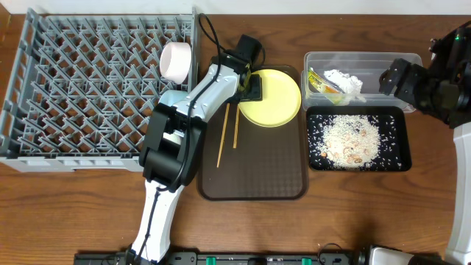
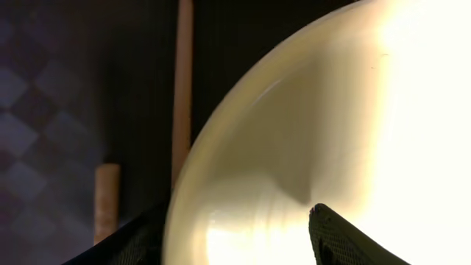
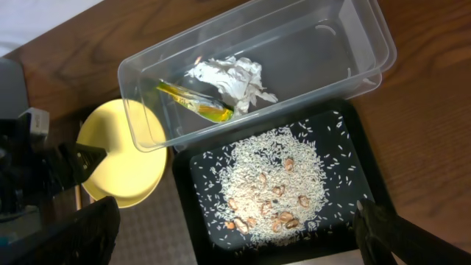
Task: Sort waste into correct bins and load items into the dishwasher
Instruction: 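Move the left gripper right and grasp the yellow plate rim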
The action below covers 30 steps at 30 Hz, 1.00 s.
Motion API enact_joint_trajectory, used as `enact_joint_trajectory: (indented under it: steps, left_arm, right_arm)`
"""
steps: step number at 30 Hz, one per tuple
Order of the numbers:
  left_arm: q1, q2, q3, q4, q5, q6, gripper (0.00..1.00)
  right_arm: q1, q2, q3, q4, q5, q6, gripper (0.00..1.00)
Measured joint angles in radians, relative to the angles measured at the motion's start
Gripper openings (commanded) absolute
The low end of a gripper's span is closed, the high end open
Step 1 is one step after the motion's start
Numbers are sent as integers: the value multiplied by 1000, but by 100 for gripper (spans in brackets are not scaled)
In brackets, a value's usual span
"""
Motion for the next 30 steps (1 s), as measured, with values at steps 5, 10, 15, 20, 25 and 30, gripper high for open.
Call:
enact_joint_trajectory:
  steps: [5, 10, 15, 20, 25, 30]
  left_arm:
    - [2, -2, 0, -4, -3, 0, 62]
    - [-9, -18, 0, -26, -2, 0, 62]
    - [-35, -19, -4, -41, -8, -1, 58]
    - [-62, -19, -4, -69, -10, 0, 57]
    - [-79, -19, -10, -90, -11, 0, 57]
    - [-84, -29, -54, -50, -13, -8, 34]
  right_arm:
    - [0, 0, 0, 0, 0, 0, 99]
    - [0, 0, 0, 0, 0, 0, 99]
    - [0, 0, 0, 0, 0, 0, 99]
    - [0, 0, 0, 0, 0, 0, 99]
    - [0, 0, 0, 0, 0, 0, 99]
    - [0, 0, 0, 0, 0, 0, 99]
